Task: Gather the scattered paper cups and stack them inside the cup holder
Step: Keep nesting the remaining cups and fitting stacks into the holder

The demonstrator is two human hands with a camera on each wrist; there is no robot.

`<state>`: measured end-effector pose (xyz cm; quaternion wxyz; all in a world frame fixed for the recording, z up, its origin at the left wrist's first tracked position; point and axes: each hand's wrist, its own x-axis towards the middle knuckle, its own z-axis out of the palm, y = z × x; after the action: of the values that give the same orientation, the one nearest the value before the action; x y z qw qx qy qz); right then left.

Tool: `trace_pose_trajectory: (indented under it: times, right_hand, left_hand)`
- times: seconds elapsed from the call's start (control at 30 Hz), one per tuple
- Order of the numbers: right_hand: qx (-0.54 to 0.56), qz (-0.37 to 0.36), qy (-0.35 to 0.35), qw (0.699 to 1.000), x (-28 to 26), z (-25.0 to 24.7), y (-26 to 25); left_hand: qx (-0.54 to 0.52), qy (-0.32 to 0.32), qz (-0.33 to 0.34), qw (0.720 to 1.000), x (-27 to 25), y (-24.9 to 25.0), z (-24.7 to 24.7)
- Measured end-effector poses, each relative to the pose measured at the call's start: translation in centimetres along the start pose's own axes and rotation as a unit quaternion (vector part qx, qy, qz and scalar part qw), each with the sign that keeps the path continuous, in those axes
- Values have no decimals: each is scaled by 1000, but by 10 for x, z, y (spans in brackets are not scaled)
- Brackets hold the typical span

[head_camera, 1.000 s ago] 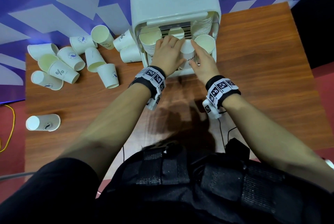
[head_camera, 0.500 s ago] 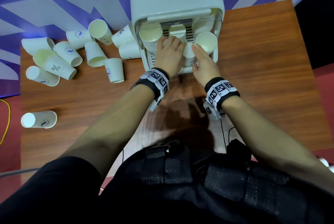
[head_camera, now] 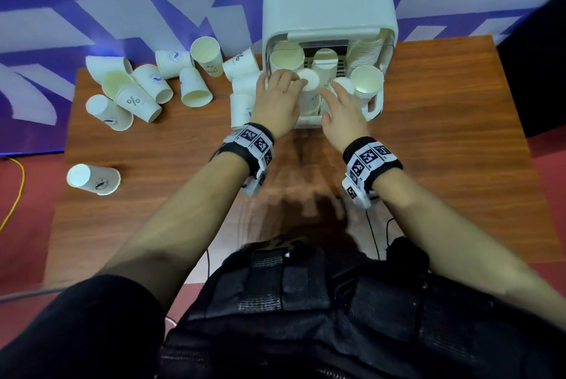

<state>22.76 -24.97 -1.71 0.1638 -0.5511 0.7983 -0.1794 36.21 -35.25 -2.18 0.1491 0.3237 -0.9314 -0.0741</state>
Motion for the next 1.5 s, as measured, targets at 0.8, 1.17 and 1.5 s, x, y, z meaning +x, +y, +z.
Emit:
trace_pose_trajectory:
  times: [0.8,1.17,1.5]
  right_hand:
    - [38,-223,-196,954,-12,155,-283]
    - [16,-217,-250,944,-4,232,-370]
    - [-45,-181,-292,938,14,271,-392]
  left_hand:
    - [42,-53,-308,949,-266,-238,-116]
    - [-16,-107,-352,930,-329,-322,-122]
    - [-73,-185,-334,921,-322,-364,-104]
